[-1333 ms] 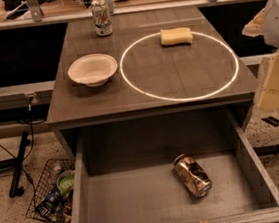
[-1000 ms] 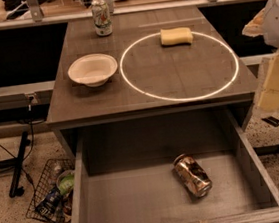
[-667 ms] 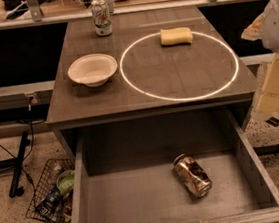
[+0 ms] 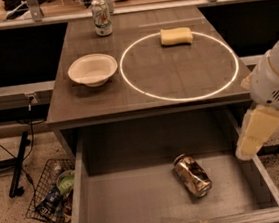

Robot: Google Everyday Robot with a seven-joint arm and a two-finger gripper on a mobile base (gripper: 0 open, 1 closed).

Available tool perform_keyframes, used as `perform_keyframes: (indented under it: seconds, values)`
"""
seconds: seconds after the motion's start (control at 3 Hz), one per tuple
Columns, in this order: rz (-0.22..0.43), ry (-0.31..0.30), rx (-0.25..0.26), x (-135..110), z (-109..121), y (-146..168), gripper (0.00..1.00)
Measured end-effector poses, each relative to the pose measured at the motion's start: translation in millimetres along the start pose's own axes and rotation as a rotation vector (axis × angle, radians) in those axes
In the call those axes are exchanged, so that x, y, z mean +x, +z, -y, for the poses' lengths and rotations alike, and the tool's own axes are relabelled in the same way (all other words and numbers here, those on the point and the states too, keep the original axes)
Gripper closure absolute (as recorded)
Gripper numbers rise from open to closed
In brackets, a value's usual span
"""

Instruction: Pick orange can from top drawer and place on counter

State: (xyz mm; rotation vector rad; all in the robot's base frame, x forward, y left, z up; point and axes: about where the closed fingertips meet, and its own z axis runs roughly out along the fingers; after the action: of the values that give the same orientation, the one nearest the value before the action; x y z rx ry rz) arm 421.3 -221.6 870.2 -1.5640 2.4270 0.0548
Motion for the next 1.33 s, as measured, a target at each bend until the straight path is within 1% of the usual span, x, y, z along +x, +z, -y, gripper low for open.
perform_keyframes:
  seconds: [0.33, 0.67, 1.0, 1.33]
  values:
    - [0.013, 0.103, -0.028, 7.7, -14.5, 52.1, 0.0]
    - [0.012, 0.092, -0.023, 6.8, -13.8, 46.4, 0.0]
    - [0.012, 0.096, -0.022, 6.5, -13.7, 48.0, 0.0]
    - [-0.001, 0.182, -0.018, 3.1, -13.9, 86.3, 0.0]
